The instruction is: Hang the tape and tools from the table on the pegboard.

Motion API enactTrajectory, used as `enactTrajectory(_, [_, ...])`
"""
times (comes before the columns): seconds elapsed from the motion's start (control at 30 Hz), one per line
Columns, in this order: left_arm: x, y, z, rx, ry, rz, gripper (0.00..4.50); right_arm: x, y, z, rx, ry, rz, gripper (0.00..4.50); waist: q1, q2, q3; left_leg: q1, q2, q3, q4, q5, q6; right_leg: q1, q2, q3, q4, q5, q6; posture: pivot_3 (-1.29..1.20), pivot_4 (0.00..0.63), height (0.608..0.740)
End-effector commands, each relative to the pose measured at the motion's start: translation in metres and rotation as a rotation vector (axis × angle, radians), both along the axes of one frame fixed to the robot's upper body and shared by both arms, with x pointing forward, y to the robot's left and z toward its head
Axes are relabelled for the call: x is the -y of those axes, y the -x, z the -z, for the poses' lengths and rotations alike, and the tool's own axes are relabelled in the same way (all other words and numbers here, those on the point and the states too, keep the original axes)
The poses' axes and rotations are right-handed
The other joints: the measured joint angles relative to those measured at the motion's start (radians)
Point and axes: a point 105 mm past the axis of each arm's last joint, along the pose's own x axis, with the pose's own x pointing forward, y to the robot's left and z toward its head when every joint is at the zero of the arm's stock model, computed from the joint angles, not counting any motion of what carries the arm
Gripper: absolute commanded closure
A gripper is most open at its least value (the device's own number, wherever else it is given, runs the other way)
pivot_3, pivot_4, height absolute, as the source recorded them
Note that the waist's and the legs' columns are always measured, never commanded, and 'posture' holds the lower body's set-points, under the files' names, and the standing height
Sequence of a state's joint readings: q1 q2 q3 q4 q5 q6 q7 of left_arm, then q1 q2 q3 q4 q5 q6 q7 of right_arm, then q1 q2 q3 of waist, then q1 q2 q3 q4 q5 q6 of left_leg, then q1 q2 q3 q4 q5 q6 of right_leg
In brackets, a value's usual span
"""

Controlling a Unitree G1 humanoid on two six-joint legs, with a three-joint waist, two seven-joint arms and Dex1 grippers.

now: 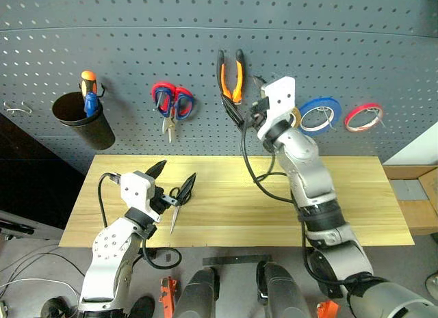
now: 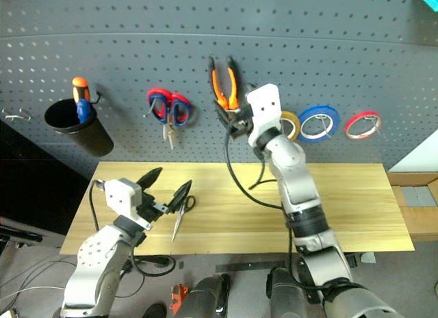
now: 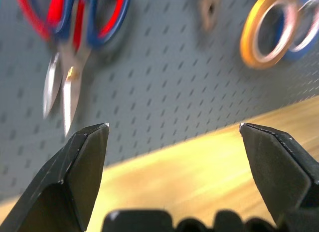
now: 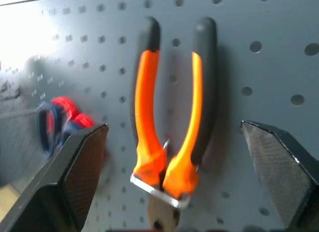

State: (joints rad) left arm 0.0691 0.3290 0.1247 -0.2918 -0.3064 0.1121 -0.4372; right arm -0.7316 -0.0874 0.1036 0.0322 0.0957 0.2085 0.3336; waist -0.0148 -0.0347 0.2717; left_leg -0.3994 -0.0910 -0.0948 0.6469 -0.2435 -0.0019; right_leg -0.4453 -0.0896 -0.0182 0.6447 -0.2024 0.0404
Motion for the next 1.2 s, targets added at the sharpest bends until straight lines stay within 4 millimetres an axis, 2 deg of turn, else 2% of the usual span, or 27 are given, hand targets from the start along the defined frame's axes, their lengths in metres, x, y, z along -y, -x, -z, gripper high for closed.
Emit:
enactTrajectory(0.03, [-0.007,-0.001,0.015,-0.091,0.038,-0.069,0.0,0.011,0.02,-0.008,-0.05,0.029,-0.078,0.08,-0.003,0.0,0.0,0.0,0.0,0.0,0.0,0.0,0.001,0.0,0.0,0.0,0.0,0.0,0.0,-0.03,0.232,0.74])
enactTrajectory(0.07, [-0.008,0.0,0.018,-0.113,0.065,-0.084,0.0,0.017,0.025,-0.003,-0.115,0.041,-0.112,0.08,-0.003,0.0,0.0,0.0,0.0,0.0,0.0,-0.002,0.003,0.0,0.0,0.0,0.0,0.0,0.0,-0.03,0.234,0.74])
enactTrajectory(0.13, [0.004,0.008,0.031,-0.184,0.059,-0.039,0.0,0.033,0.033,0.008,-0.296,0.018,-0.202,0.08,-0.004,0.0,0.0,0.0,0.0,-0.001,0.001,-0.002,0.003,0.001,0.0,-0.001,0.0,0.0,0.0,-0.04,0.237,0.74])
enactTrajectory(0.2, [0.007,0.014,0.038,-0.216,0.053,-0.038,0.0,0.039,0.042,0.028,-0.44,0.065,-0.273,0.08,-0.008,0.0,0.0,0.0,0.0,-0.001,0.001,-0.002,0.004,0.002,-0.001,0.0,0.0,0.0,0.0,-0.05,0.24,0.74])
enactTrajectory(0.3, [-0.001,0.013,0.052,-0.296,0.041,-0.117,0.0,0.041,0.062,0.08,-0.614,0.273,-0.328,0.08,-0.009,0.0,0.0,0.0,0.001,-0.001,0.0,-0.003,0.005,0.002,-0.001,-0.001,-0.001,0.0,0.0,-0.04,0.243,0.74])
enactTrajectory(0.37, [-0.01,0.01,0.069,-0.381,-0.006,-0.196,0.0,0.037,0.084,0.12,-0.697,0.421,-0.389,0.08,-0.011,0.0,-0.001,0.001,0.003,0.0,0.0,-0.003,0.005,0.004,-0.002,-0.002,-0.001,0.0,0.0,-0.03,0.244,0.74])
enactTrajectory(0.47, [-0.017,0.004,0.083,-0.457,-0.016,-0.31,0.0,0.029,0.103,0.158,-0.74,0.526,-0.436,0.08,-0.012,0.0,-0.001,0.001,0.004,0.0,0.001,-0.003,0.005,0.004,-0.002,-0.003,-0.001,-0.001,0.001,-0.03,0.242,0.74])
enactTrajectory(0.53, [-0.011,0.002,0.084,-0.472,-0.001,-0.315,0.0,0.023,0.109,0.173,-0.748,0.551,-0.434,0.08,-0.014,0.0,-0.001,0.001,0.004,0.003,0.002,-0.003,0.005,0.004,-0.002,-0.001,-0.001,-0.001,0.001,-0.03,0.24,0.74])
enactTrajectory(0.77, [-0.009,0.001,0.089,-0.519,0.017,-0.352,0.0,0.007,0.118,0.177,-0.754,0.51,-0.481,0.08,-0.009,-0.001,-0.001,0.001,0.004,0.003,0.007,-0.003,0.005,0.005,-0.002,0.0,-0.002,-0.002,0.008,-0.03,0.236,0.74])
enactTrajectory(0.97, [-0.016,0.002,0.103,-0.596,-0.034,-0.391,0.0,0.007,0.115,0.18,-0.728,0.526,-0.453,0.08,-0.008,-0.001,-0.001,-0.001,0.004,0.003,0.013,-0.006,0.005,0.005,-0.001,0.0,-0.001,-0.001,0.008,-0.04,0.238,0.74])
enactTrajectory(1.2, [-0.014,-0.008,0.114,-0.655,-0.075,-0.4,0.0,0.007,0.11,0.178,-0.71,0.513,-0.432,0.08,-0.008,-0.001,-0.001,-0.001,0.004,0.003,0.014,-0.006,0.006,0.006,-0.001,0.0,-0.001,-0.001,0.009,-0.04,0.238,0.74])
